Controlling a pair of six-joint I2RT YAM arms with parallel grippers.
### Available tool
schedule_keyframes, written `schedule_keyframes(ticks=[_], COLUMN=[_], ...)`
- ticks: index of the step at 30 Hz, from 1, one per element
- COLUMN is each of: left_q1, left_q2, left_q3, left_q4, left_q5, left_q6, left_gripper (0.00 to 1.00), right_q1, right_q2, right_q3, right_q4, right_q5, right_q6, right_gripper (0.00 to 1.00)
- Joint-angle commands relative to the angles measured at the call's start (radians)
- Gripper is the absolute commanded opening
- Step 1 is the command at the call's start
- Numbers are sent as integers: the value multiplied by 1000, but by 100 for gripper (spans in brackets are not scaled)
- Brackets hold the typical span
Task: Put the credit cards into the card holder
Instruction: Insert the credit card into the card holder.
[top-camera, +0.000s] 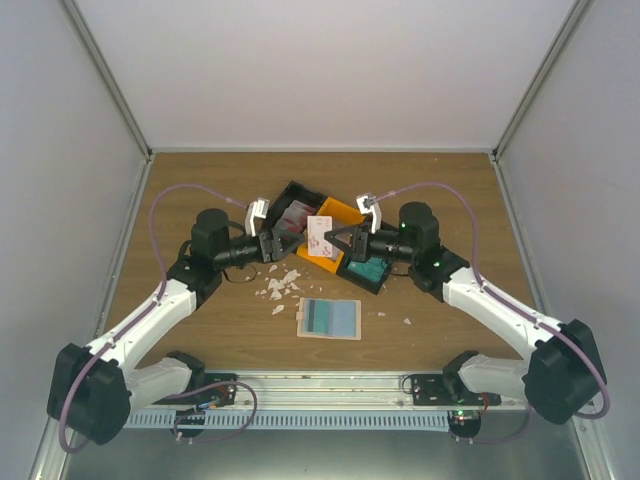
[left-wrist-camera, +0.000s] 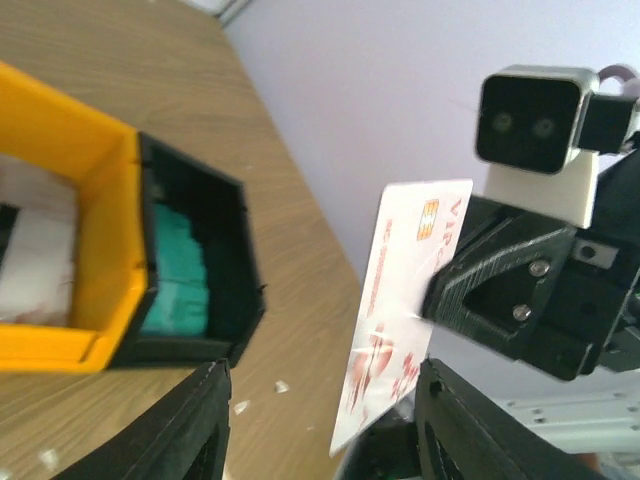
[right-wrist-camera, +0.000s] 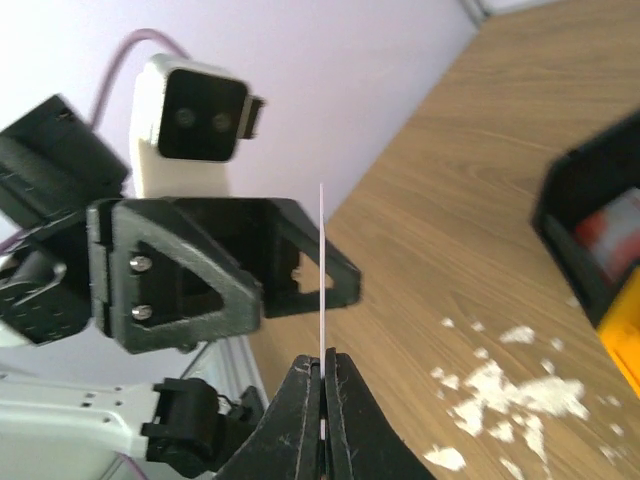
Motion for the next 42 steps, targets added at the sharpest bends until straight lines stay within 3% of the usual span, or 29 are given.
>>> schedule_keyframes(ticks=[1,7,12,17,25,33,42], left_q1=[-3,-43,-105,-166,-230,-259,-261], left_q2=[-60,-67,-27,30,108,136,122], left_q3=[-75,-218,-300,-337,-360,-390,-423], left_q4=[-106,-86,-60,-54,-25,-30,-43], left_q5=[-134,-163,-202,-249,-279,-311,-326], left_q6=[122,137,134,119,79,86,86], left_gripper=[54,56,50,41,38,25,22], right_q1=[4,19,80,115,126,149,177], right_q2=[-56,-95,-81,-20,32,68,166], right_q3=[-51,-235,-347,-397,-444,-525,-555], right_q4=[-197,-221,-123,-64,10,126,263], right_q5=[163,178,200,249,282,281,251], right_q6=[-53,47,151,215,269,348,419], right_gripper=[0,0,1,0,1,0,0])
